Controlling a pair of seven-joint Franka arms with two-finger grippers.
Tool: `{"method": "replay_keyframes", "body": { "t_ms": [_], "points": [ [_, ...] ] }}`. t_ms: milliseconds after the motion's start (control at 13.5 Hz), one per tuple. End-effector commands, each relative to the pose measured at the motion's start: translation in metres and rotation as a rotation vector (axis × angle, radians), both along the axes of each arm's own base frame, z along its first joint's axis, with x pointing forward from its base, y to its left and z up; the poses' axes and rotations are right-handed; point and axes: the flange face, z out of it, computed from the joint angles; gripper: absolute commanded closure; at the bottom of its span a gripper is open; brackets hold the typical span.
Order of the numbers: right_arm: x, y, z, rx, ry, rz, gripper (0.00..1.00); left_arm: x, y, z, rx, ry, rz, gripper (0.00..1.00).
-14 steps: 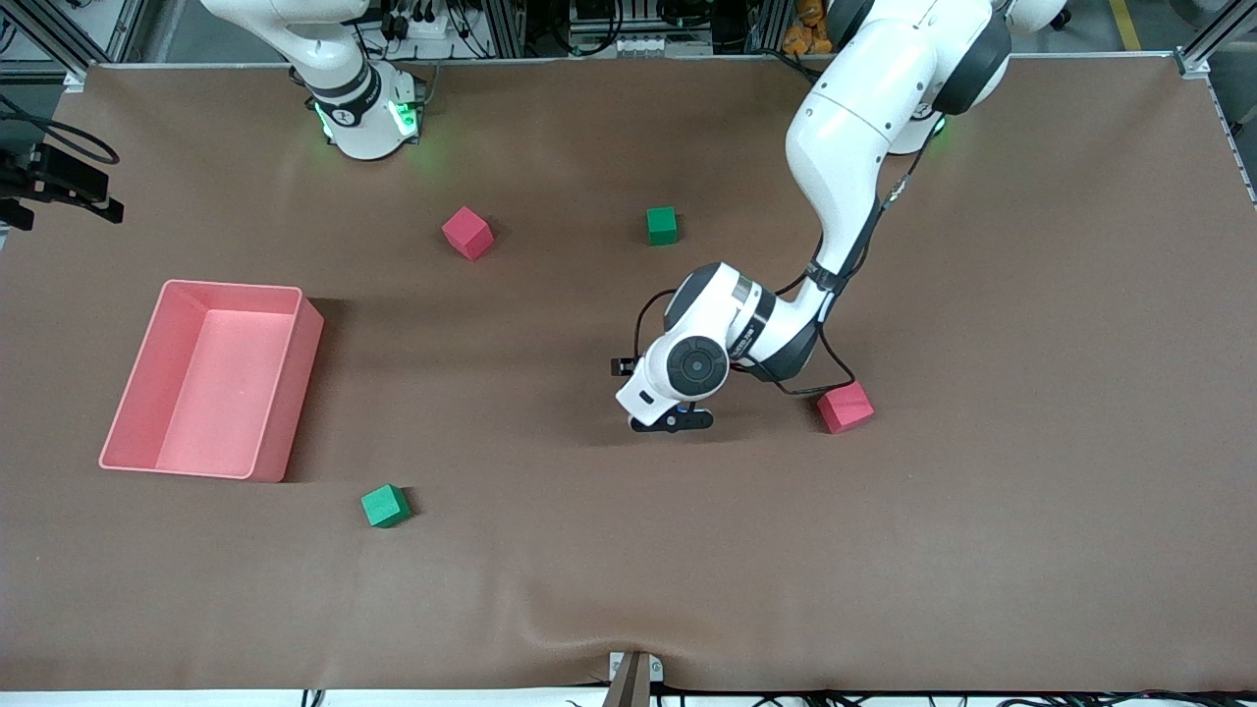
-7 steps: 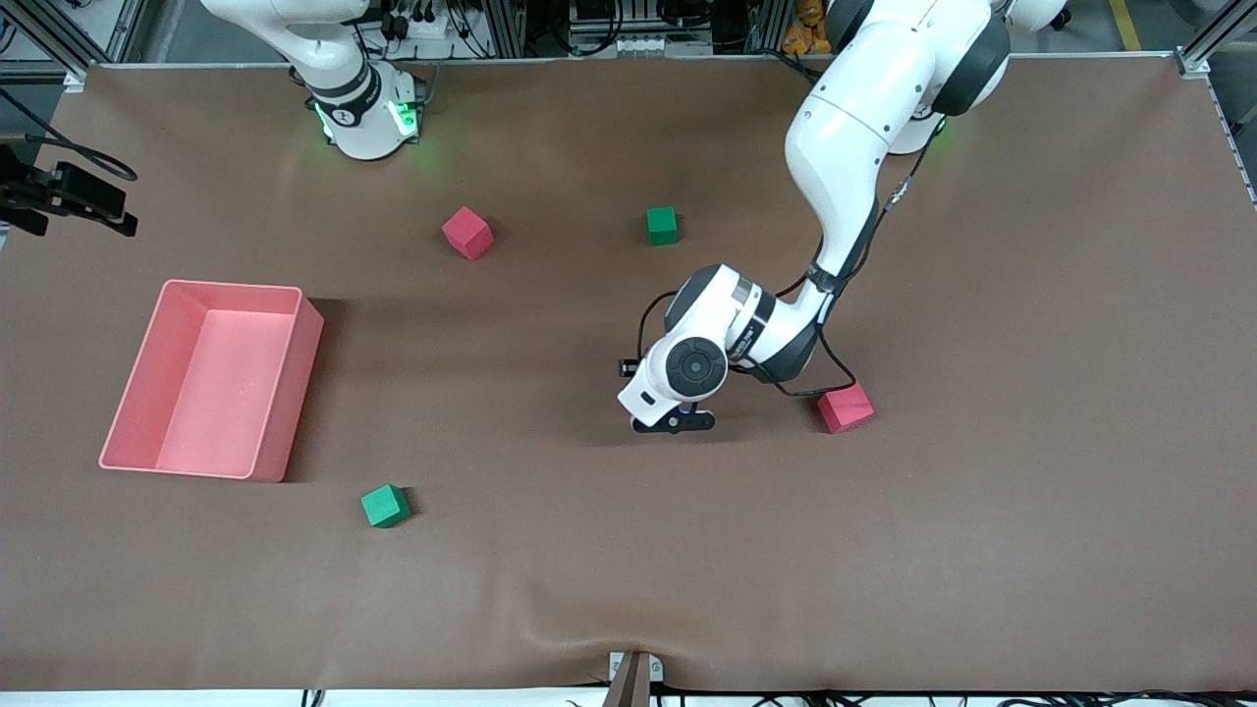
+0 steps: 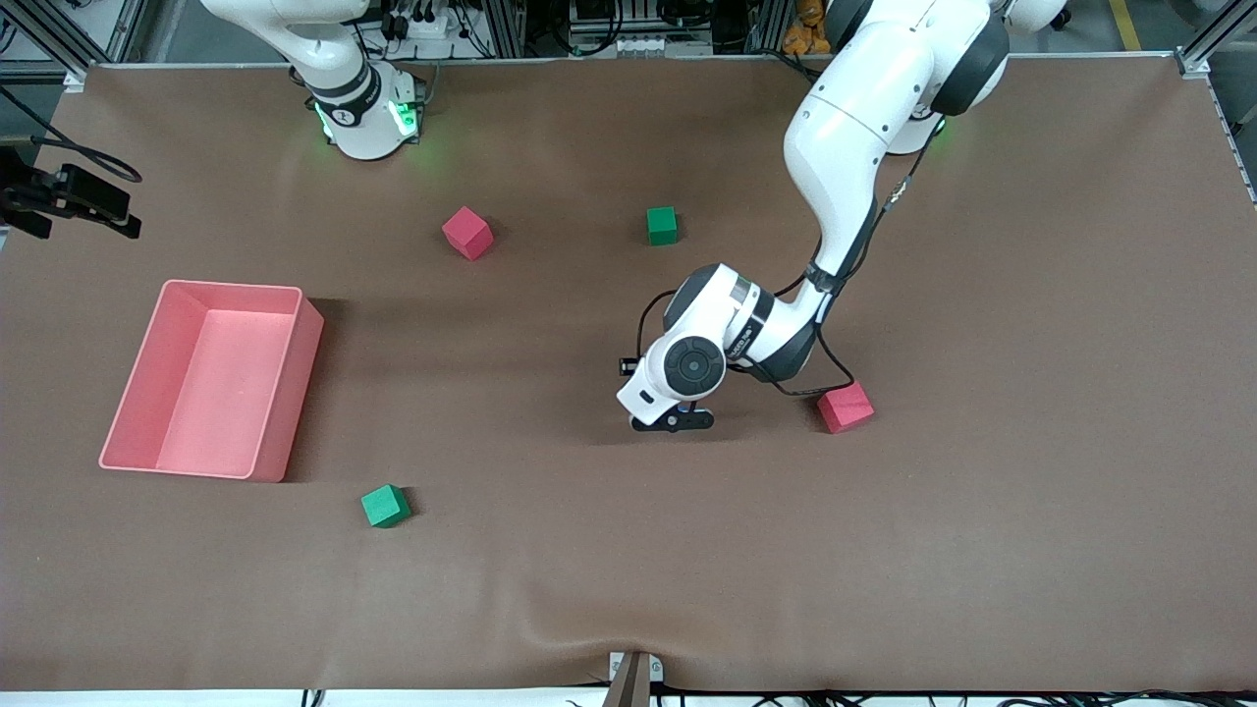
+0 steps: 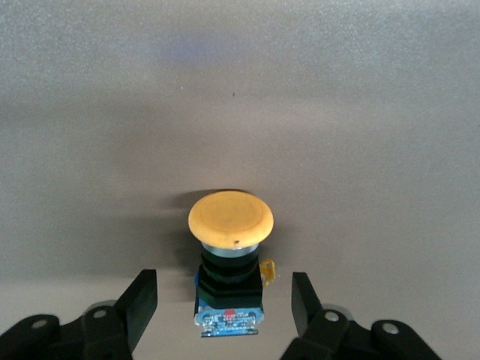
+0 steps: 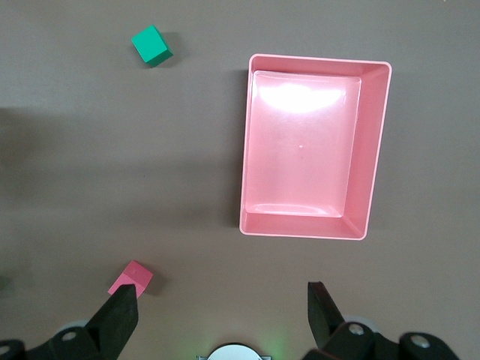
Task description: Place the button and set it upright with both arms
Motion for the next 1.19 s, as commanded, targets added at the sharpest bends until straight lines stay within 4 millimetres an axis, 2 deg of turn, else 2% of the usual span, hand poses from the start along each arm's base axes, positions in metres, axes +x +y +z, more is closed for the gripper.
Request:
{"method": "replay_keyframes", "body": {
  "t_ms": [0,222,444,519,593,667,963,1111],
  "points": [
    [-0.003,-0.002,0.009,0.01,-0.007,0.0,0.0,-0.003,-0.004,-0.001,0.02,-0.014,-0.021,0.22],
    [-0.004,-0.003,0.006,0.011,0.008,-0.002,0.0,-0.005,-0.004,-0.004,0.024,-0.009,-0.024,0.22],
    [-0.005,-0.02,0.007,0.013,0.003,-0.031,0.0,-0.004,-0.003,-0.004,0.025,-0.012,-0.031,0.33],
    [-0.004,-0.018,0.007,0.013,0.002,-0.025,0.0,-0.004,-0.003,-0.003,0.022,-0.014,-0.037,0.37],
    [-0.004,-0.017,0.007,0.014,0.0,-0.026,0.0,-0.003,-0.004,-0.001,0.021,-0.017,-0.039,0.46],
    [-0.003,-0.017,0.007,0.014,-0.002,-0.025,0.0,-0.004,-0.003,-0.001,0.021,-0.016,-0.039,0.47],
    [-0.003,-0.01,0.006,0.012,0.002,-0.011,0.0,-0.004,-0.004,-0.001,0.026,-0.02,-0.045,0.67],
    [-0.002,-0.005,0.005,0.014,0.003,-0.003,0.0,-0.004,-0.003,0.009,0.03,-0.014,-0.035,0.74]
  ]
}}
